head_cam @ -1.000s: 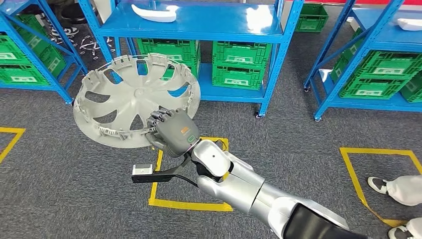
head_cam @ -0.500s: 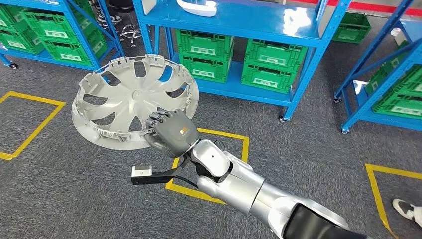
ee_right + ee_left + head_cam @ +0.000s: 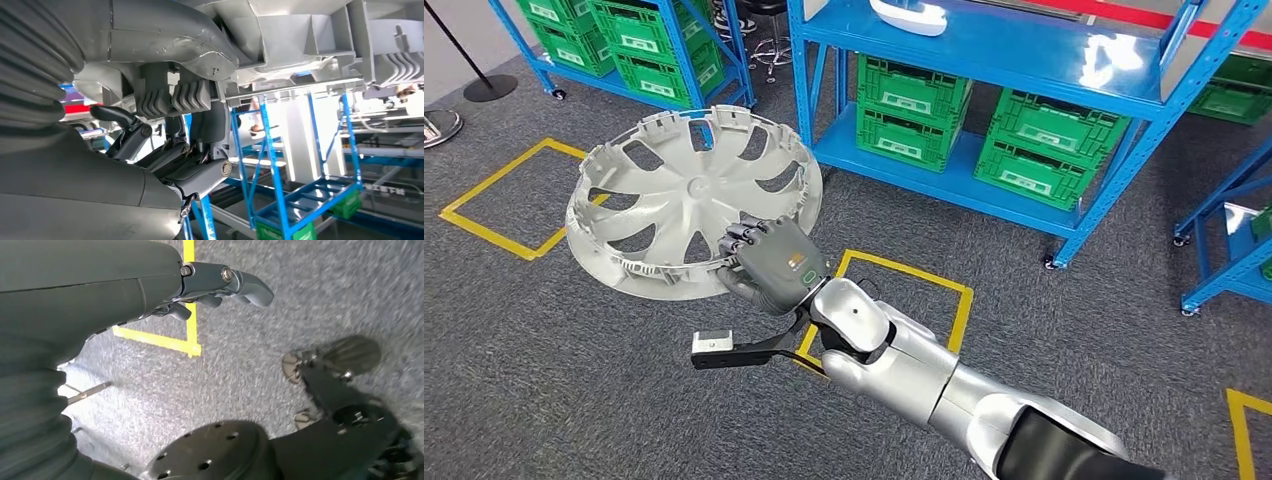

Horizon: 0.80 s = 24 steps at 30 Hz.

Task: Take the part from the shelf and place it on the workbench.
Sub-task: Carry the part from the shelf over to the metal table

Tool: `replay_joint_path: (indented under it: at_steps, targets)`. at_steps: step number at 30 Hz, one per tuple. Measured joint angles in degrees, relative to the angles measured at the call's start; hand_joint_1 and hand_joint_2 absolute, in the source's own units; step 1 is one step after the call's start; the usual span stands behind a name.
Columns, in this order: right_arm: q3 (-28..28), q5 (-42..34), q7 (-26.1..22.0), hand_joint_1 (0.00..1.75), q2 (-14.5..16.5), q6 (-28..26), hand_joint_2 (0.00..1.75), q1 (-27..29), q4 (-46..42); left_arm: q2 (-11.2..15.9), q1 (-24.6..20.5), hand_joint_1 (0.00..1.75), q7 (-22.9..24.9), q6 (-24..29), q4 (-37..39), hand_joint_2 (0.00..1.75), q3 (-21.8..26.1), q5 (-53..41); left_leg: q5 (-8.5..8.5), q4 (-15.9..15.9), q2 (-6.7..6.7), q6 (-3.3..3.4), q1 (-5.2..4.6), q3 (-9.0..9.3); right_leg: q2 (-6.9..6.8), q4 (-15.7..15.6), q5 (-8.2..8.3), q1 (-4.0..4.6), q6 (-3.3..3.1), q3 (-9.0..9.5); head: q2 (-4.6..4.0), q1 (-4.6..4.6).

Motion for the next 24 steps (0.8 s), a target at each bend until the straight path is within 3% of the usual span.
replay_joint_path:
  at_steps: [2,4,6,7,8,10,12,13,15,16,18,19,21,22,23,24]
  targets:
    - [0.01,-0.08,0.13,1.75,0.23,0.05,1.75,-0.04,-0.14,0.03,0.30,0.00,0.03,-0.01,0.05,1.75,0.00,0.03,-1.16,1.57,2.36,-0.50,-0.21,-0.94,-1.45,-0.65,0.60,-0.29,-0.54,0.16,0.00,-0.26]
    - [0.01,-0.09,0.26,1.75,0.32,0.09,1.75,-0.10,-0.24,0.02,0.25,0.00,0.02,-0.02,0.08,1.75,0.00,0.13,-4.59,7.16,5.75,-0.94,-0.28,-3.29,-3.01,-0.94,0.90,-0.38,-0.92,0.12,0.00,-0.55]
    - [0.01,-0.14,0.25,1.75,0.25,0.15,1.75,-0.13,-0.26,0.03,0.23,0.00,-0.05,-0.02,0.09,1.75,0.00,0.28,-7.54,13.79,6.84,-1.46,0.04,-5.73,-4.70,-0.84,0.93,-0.34,-0.98,-0.12,0.00,-0.60]
    - [0.01,-0.20,0.19,1.75,0.22,0.17,1.75,-0.12,-0.26,0.05,0.29,0.00,-0.10,-0.02,0.09,1.75,0.00,0.34,-7.75,15.02,7.03,-1.67,0.19,-5.87,-5.53,-0.75,0.94,-0.35,-0.96,-0.24,0.00,-0.60]
    - [0.01,-0.29,0.13,1.75,0.22,0.20,1.75,-0.13,-0.26,0.10,0.35,0.00,-0.14,-0.02,0.09,1.75,0.00,0.39,-7.03,14.14,7.26,-1.85,0.32,-4.94,-6.35,-0.61,0.92,-0.38,-0.91,-0.37,0.00,-0.60]
    - [0.01,-0.50,-0.03,1.75,0.22,0.22,1.75,-0.22,-0.26,0.20,0.35,0.00,-0.19,-0.02,0.09,1.75,0.00,0.43,-4.43,6.94,9.11,-2.06,0.36,-0.48,-7.83,-0.10,0.71,-0.42,-0.54,-0.58,0.00,-0.60]
    - [0.01,-0.71,-0.14,1.75,0.17,0.18,1.75,-0.41,-0.26,0.19,0.24,0.00,-0.25,-0.02,0.09,1.75,0.00,0.44,-3.08,1.30,10.83,-1.40,0.07,2.68,-9.04,0.51,0.44,-0.17,0.15,-0.82,0.00,-0.54]
    - [0.01,-0.79,-0.17,1.75,0.14,0.15,1.75,-0.49,-0.26,0.16,0.22,0.00,-0.26,-0.02,0.10,1.75,0.00,0.43,-3.14,0.59,10.97,-0.90,-0.15,2.89,-9.55,0.61,0.45,-0.02,0.51,-0.89,0.00,-0.49]
    - [0.01,-0.85,-0.23,1.75,0.11,0.09,1.75,-0.58,-0.26,0.18,0.33,0.00,-0.23,-0.02,0.13,1.75,0.00,0.42,-2.71,0.66,9.62,0.10,-0.33,2.52,-10.49,0.57,0.55,0.03,1.15,-0.94,0.00,-0.38]
    - [0.01,-0.86,-0.24,1.75,0.11,0.07,1.75,-0.60,-0.26,0.21,0.40,0.00,-0.19,-0.02,0.13,1.75,0.00,0.42,-2.49,0.59,9.00,0.51,-0.29,2.35,-9.96,0.85,0.22,-0.13,1.49,-1.02,0.00,-0.36]
    - [0.01,-0.86,-0.29,1.75,0.04,-0.06,1.75,-0.62,-0.26,0.26,0.35,0.00,-0.14,-0.02,0.12,1.75,0.00,0.42,-2.00,0.39,7.76,1.32,-0.15,2.05,-6.90,4.09,-2.14,-0.48,2.00,-2.32,0.00,-0.27]
    - [0.01,-0.85,-0.33,1.75,-0.06,-0.14,1.75,-0.61,-0.26,0.27,0.27,0.00,-0.14,-0.02,0.11,1.75,0.00,0.42,-1.80,0.37,7.11,1.63,-0.15,1.81,-4.97,7.48,-4.07,-0.60,2.14,-3.76,0.00,-0.21]
    - [0.02,-0.82,-0.43,1.75,-0.29,-0.23,1.75,-0.55,-0.22,0.25,0.15,0.00,-0.15,-0.01,0.11,1.75,0.00,0.42,-1.42,0.41,5.60,2.02,-0.34,1.27,-3.36,14.87,-7.26,-0.55,2.10,-7.15,0.00,-0.16]
    - [0.03,-0.81,-0.47,1.75,-0.35,-0.23,1.75,-0.53,-0.20,0.25,0.19,0.00,-0.15,-0.01,0.12,1.75,0.00,0.42,-1.23,0.43,4.77,2.08,-0.45,1.03,-3.15,16.59,-7.53,-0.49,1.97,-7.96,0.00,-0.15]
    - [0.05,-0.81,-0.50,1.75,-0.37,-0.22,1.75,-0.52,-0.18,0.24,0.24,0.00,-0.15,0.00,0.13,1.75,0.00,0.42,-1.02,0.46,3.92,2.07,-0.54,0.82,-2.99,16.07,-6.70,-0.44,1.72,-7.67,0.00,-0.16]
    - [0.08,-0.81,-0.52,1.75,-0.36,-0.22,1.75,-0.53,-0.17,0.24,0.29,0.00,-0.15,0.00,0.13,1.75,0.00,0.44,-0.82,0.49,3.06,2.00,-0.60,0.66,-2.60,13.26,-4.96,-0.35,1.36,-6.21,0.00,-0.16]
